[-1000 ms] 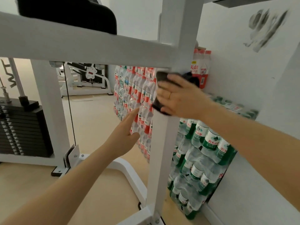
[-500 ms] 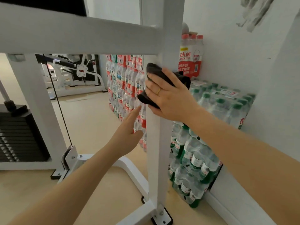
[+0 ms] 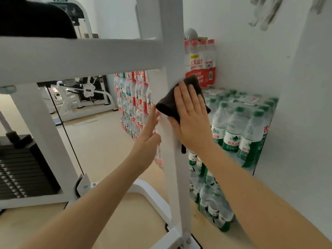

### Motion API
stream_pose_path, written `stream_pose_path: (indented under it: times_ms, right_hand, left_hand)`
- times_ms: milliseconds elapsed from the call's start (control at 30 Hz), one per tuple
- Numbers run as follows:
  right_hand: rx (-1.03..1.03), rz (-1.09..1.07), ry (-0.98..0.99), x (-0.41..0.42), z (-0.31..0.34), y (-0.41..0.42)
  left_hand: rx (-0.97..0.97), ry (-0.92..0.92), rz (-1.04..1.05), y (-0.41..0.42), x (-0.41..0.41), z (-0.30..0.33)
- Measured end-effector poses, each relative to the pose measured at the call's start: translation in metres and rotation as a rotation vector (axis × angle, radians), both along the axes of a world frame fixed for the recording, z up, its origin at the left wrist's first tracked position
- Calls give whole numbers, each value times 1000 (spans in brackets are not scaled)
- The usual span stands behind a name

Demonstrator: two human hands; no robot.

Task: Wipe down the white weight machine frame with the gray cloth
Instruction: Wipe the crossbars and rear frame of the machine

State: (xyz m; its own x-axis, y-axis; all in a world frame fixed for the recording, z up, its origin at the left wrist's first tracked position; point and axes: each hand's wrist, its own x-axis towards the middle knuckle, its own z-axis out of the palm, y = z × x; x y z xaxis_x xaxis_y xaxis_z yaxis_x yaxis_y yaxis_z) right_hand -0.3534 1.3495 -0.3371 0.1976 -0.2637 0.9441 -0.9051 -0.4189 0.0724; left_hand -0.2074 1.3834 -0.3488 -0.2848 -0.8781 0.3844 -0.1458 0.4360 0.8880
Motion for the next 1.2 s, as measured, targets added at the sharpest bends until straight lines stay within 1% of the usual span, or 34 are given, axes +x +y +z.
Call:
stream_pose_path:
  times_ms: [33, 67, 133, 200, 300, 367, 400, 500, 600, 667, 733, 833, 933, 1000, 1067, 1100, 1200]
  right_hand:
    - [68, 122, -115, 3, 9, -3]
    - [124, 222, -202, 6, 12, -5]
    - [167, 298, -286, 12, 1, -5]
    - [200, 245, -291, 16, -33, 0]
    - [376, 129, -306, 17, -93, 16]
    - [483, 98, -336, 19, -110, 24]
    - [500, 112, -358, 22, -107, 26]
    - [443, 188, -455, 28, -73, 20]
    - [301, 177, -498, 35, -47, 13]
    - [246, 159, -500, 37, -49, 11]
    - [233, 117, -463, 35, -67, 10]
    - [326, 82, -416, 28, -122, 14]
    - [510, 24, -354, 18, -179, 27]
    - [633, 46, -357, 14, -202, 36]
    - [730, 123, -402, 13, -200, 38]
    - [731, 170, -440, 13, -192, 36]
    - [587, 271, -525, 15, -156, 26]
  left_hand:
    - [8, 11, 11, -2, -2, -1]
    - [-7, -31, 18, -3, -3, -3]
    - [-89, -151, 14, -4, -6, -12]
    - [-126, -166, 18, -7, -8, -19]
    - [-76, -115, 6, -9, -7, -21]
    - [-26, -51, -15, -8, -5, -22]
    - [-14, -25, -9, -6, -5, -22]
    - [1, 54, 46, -3, -11, -23]
    - [20, 82, 87, 0, -17, -34]
    - [40, 89, 61, 1, -20, -44]
    - [74, 76, 51, 0, -21, -53]
    - [206, 21, 123, -6, -14, -74]
    - [308, -42, 156, -7, -14, -97]
    - [364, -20, 157, -5, -21, -107]
    - [407, 32, 143, -4, -26, -113]
    - [408, 52, 136, -4, -27, -116]
    - [326, 99, 100, -3, -28, -125]
